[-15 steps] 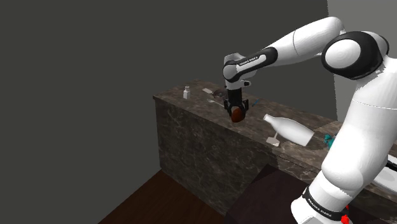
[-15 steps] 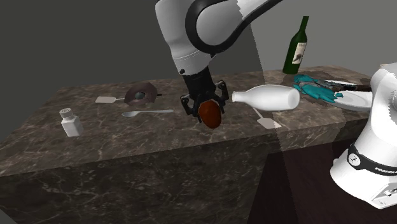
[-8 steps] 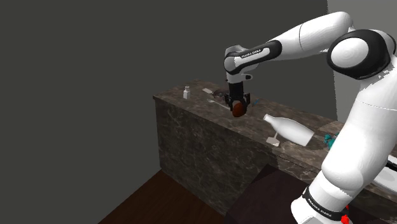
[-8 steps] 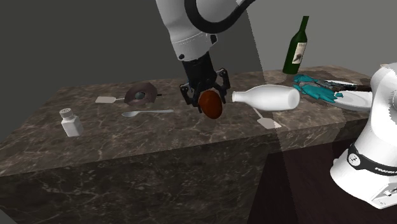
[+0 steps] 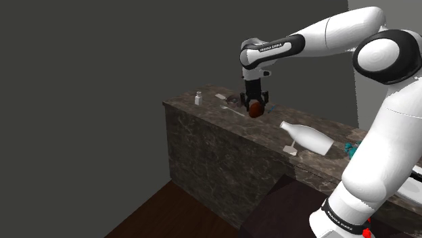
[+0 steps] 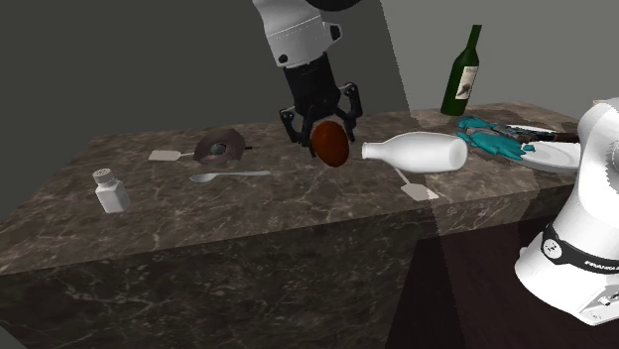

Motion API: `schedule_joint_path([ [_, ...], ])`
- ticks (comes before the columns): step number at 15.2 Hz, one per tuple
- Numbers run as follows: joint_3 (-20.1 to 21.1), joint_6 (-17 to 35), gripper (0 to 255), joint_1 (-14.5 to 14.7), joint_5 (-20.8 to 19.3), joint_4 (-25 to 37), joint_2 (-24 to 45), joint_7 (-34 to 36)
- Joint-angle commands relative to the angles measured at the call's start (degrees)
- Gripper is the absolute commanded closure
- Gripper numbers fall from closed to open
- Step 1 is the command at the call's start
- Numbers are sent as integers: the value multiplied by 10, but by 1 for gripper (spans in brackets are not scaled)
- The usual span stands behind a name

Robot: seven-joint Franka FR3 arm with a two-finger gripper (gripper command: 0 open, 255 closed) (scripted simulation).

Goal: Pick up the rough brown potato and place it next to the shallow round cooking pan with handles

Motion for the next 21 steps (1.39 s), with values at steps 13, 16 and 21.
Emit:
schedule_joint_path([
  [13,-32,-15,255,-33,-18,-109,-129,-62],
  [16,-49,-7,255,-47,-31,-161,-176,-89],
  [21,-81,0,255,-73,-60,-234,-250,-137],
])
